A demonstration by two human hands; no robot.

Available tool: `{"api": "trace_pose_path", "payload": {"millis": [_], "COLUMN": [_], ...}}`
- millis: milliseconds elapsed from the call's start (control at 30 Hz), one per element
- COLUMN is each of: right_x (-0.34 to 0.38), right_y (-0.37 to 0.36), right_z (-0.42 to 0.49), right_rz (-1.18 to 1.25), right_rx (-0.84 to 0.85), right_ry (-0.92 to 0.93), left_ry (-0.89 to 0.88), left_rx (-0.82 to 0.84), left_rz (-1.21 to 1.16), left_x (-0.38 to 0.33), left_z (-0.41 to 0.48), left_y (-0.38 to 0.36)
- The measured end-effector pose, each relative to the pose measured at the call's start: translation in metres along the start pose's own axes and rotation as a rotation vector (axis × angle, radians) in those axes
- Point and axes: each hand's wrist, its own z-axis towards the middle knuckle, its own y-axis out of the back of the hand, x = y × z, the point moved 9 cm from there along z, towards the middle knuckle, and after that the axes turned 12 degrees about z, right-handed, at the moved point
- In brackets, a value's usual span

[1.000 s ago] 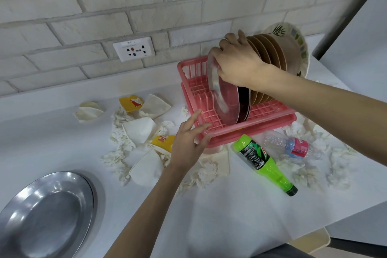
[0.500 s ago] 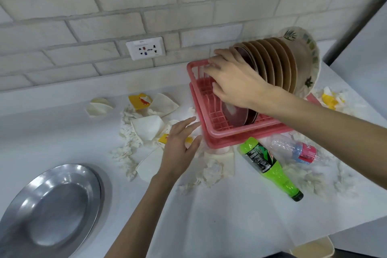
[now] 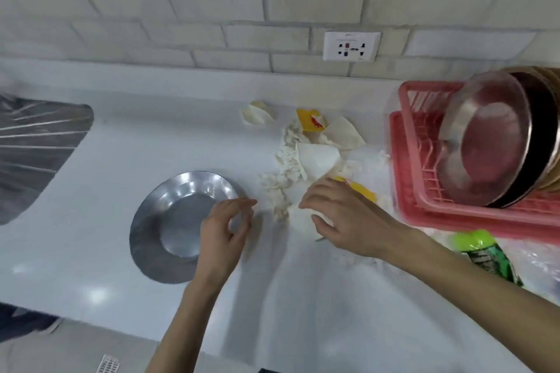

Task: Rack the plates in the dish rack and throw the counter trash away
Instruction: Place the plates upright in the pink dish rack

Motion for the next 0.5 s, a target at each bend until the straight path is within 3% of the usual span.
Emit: {"api": "trace_pose_path", "payload": {"millis": [167,367,500], "right_x": [0.018,0.034,0.035], "right_y": [-0.072,-0.122,-0.144], "right_z": [0.017,0.031,0.035], "right_rz": [0.093,0.173,0.21], "right_rx": [0.175,0.237,0.258], "right_ry": [-0.038,-0.153,-0.225], "left_ry": [0.159,0.275,0.478], "left_rx": [-0.03,-0.053,-0.049], "left_rz": [0.098,0.389,0.244], "left_x": [0.081,0.173,0.207], "left_z": [-0.01,0.001,0.002], "left_y": [0.039,0.074,0.078]}}
